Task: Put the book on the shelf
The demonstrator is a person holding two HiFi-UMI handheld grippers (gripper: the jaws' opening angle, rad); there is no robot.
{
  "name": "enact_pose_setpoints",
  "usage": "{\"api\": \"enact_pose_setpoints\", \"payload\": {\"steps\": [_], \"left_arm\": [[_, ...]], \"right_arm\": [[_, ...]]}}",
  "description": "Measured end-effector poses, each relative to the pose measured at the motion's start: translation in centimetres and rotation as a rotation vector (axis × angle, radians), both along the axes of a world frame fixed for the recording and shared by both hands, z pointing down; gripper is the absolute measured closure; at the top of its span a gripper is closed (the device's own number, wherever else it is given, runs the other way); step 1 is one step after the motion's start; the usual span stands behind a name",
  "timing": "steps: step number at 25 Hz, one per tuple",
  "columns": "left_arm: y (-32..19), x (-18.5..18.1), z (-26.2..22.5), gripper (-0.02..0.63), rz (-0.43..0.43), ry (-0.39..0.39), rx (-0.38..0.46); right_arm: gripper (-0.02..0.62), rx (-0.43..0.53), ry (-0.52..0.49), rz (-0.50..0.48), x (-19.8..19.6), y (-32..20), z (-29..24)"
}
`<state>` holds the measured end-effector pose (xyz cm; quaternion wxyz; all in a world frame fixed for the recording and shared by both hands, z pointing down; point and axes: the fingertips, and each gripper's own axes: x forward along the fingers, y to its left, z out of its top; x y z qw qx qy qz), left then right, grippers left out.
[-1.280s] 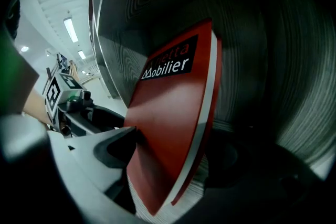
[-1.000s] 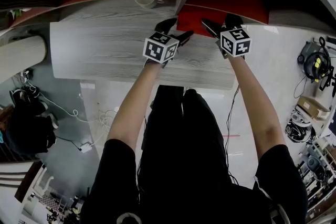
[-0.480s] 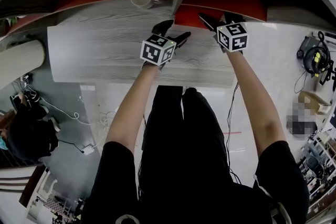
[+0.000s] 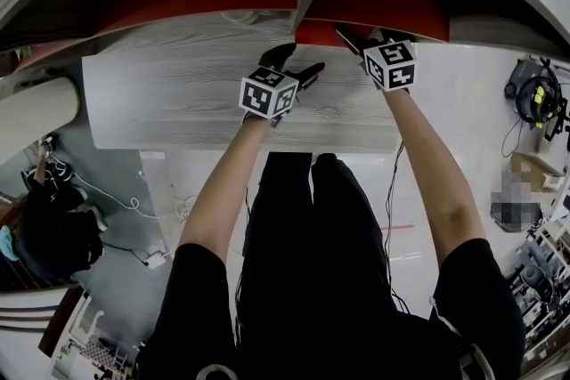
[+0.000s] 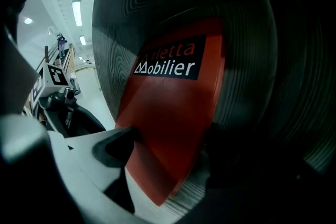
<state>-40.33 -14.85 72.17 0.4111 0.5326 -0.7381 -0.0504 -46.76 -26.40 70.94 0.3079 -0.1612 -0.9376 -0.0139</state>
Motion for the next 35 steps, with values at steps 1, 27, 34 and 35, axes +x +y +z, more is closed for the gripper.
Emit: {"api": "enact_pose_setpoints", "payload": {"steps": [1, 27, 34, 35], "left_arm": [[-0.1, 0.0, -0.1, 0.285, -0.004, 0.005, 0.003], [-0.1, 1.6, -1.0, 0.285, -0.007, 0.028, 0.026], [-0.3, 2.4, -1.1, 0.285, 0.011, 0.026, 0.025], [-0.3, 2.5, -1.0, 0.286, 0.015, 0.027, 0.023]], "right_arm": [[0.167, 0.006, -0.004, -0.001, -0.1, -0.1, -0.1], [0.163, 0.093, -0.084, 0.051, -1.7, -0.9, -0.9], [0.169, 0.099, -0.125, 0.083, -1.6, -0.9, -0.9], [0.17, 0.092, -0.126, 0.088, -1.5, -0.8, -0.8]]}}
